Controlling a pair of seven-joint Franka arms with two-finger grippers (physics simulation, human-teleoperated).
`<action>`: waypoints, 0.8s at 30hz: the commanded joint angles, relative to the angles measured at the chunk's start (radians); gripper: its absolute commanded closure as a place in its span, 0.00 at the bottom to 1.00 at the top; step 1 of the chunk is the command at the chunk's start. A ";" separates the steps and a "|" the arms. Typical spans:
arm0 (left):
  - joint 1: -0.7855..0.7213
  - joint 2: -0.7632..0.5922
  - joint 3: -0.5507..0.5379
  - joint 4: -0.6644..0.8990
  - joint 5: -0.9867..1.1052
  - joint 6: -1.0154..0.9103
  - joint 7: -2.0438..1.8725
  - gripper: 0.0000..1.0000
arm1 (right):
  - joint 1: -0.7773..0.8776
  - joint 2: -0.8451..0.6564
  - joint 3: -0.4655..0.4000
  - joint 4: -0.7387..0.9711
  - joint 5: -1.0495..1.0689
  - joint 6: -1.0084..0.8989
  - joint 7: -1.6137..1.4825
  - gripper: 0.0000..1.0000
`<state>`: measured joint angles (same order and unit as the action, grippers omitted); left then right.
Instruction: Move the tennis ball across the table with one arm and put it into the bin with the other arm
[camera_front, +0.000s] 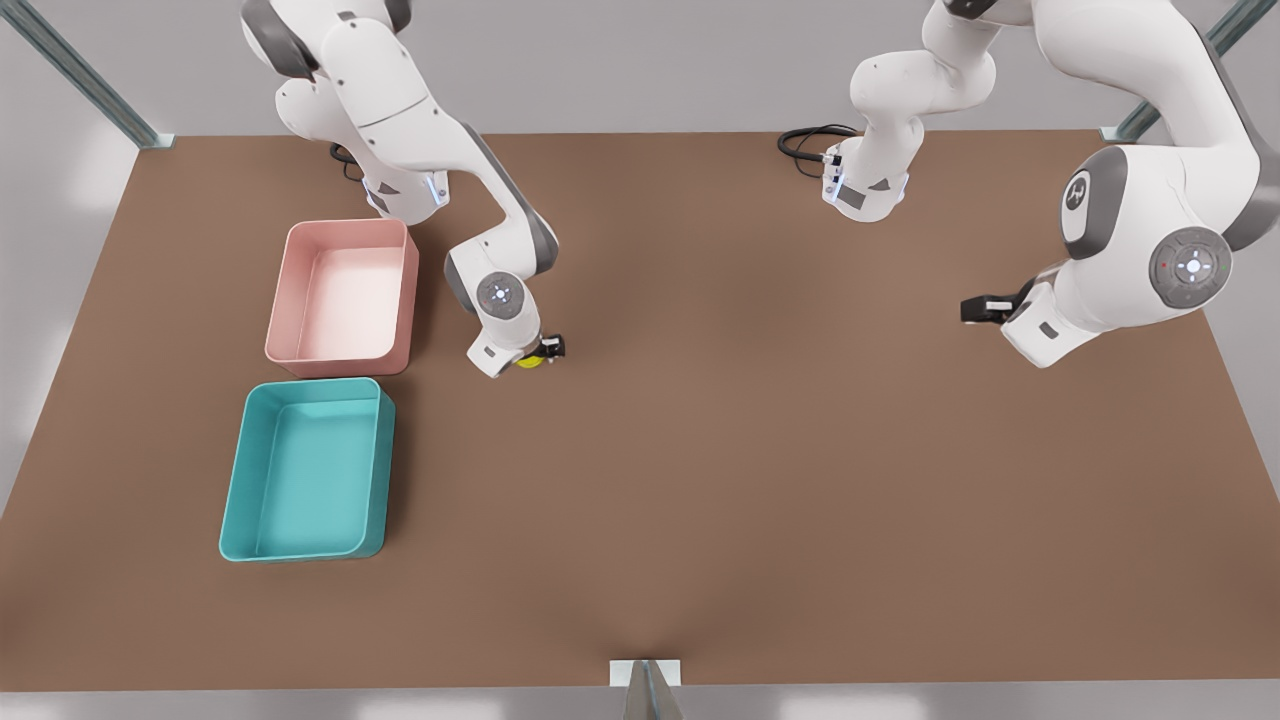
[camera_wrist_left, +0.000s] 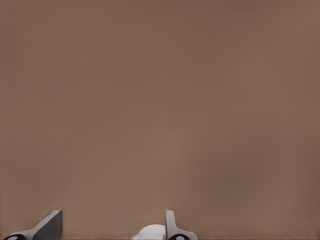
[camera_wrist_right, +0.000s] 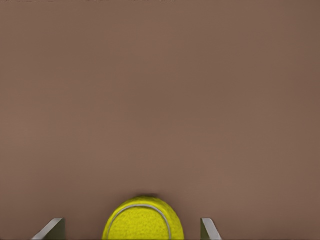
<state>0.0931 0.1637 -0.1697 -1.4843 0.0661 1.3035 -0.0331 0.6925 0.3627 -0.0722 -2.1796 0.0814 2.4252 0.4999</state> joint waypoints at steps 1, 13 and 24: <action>-0.003 0.000 -0.001 -0.001 -0.003 -0.021 -0.013 0.00 | 0.001 0.012 0.000 -0.002 0.003 0.061 0.051 0.00; 0.014 0.028 0.001 -0.001 -0.003 -0.021 -0.013 0.00 | 0.024 0.041 0.000 -0.059 0.008 0.129 0.052 0.00; 0.016 0.051 0.001 -0.002 -0.003 -0.021 -0.013 0.00 | 0.036 0.076 0.000 -0.068 0.008 0.164 0.055 0.00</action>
<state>0.1092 0.2158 -0.1683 -1.4868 0.0625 1.2833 -0.0429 0.7287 0.4398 -0.0721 -2.2462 0.0877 2.5752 0.5455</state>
